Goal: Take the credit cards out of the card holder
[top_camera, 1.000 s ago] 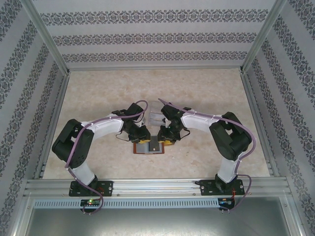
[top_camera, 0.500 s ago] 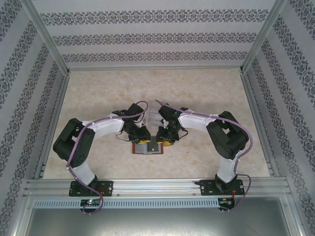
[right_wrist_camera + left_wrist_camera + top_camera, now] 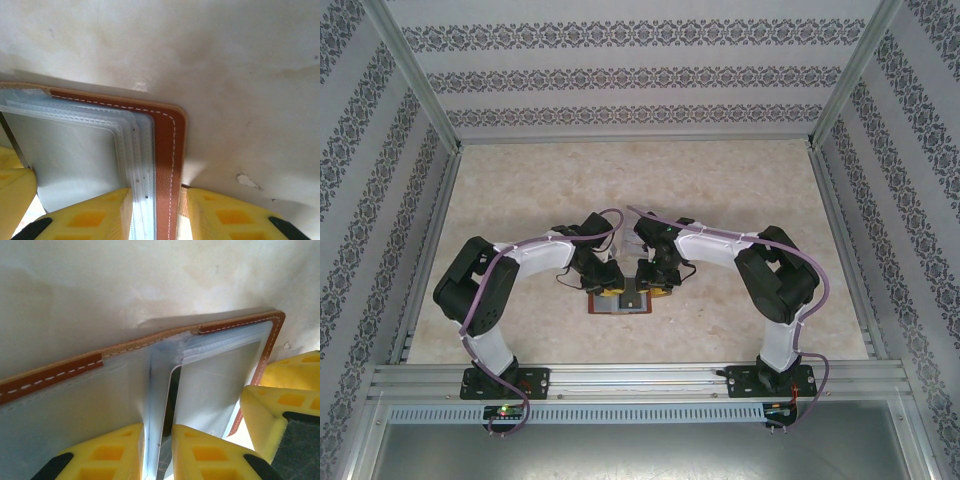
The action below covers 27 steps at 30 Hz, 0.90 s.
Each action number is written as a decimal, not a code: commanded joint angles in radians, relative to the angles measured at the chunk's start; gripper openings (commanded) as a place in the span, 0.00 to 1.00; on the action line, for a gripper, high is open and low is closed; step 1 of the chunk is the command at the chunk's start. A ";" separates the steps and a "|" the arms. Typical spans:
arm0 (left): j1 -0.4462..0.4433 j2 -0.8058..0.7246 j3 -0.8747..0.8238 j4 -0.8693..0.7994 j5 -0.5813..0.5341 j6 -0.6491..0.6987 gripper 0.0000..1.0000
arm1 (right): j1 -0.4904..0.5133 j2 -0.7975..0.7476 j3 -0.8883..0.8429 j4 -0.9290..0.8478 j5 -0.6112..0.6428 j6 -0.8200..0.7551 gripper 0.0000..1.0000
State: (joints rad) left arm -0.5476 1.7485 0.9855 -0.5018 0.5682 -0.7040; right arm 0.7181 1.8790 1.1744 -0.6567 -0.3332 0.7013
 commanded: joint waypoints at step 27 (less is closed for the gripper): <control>0.000 -0.063 0.047 -0.093 -0.096 0.025 0.18 | 0.005 -0.012 0.004 -0.065 0.068 -0.019 0.34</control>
State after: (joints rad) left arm -0.5484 1.7233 1.0302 -0.6090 0.4671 -0.6617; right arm 0.7181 1.8797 1.1782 -0.6655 -0.3298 0.6998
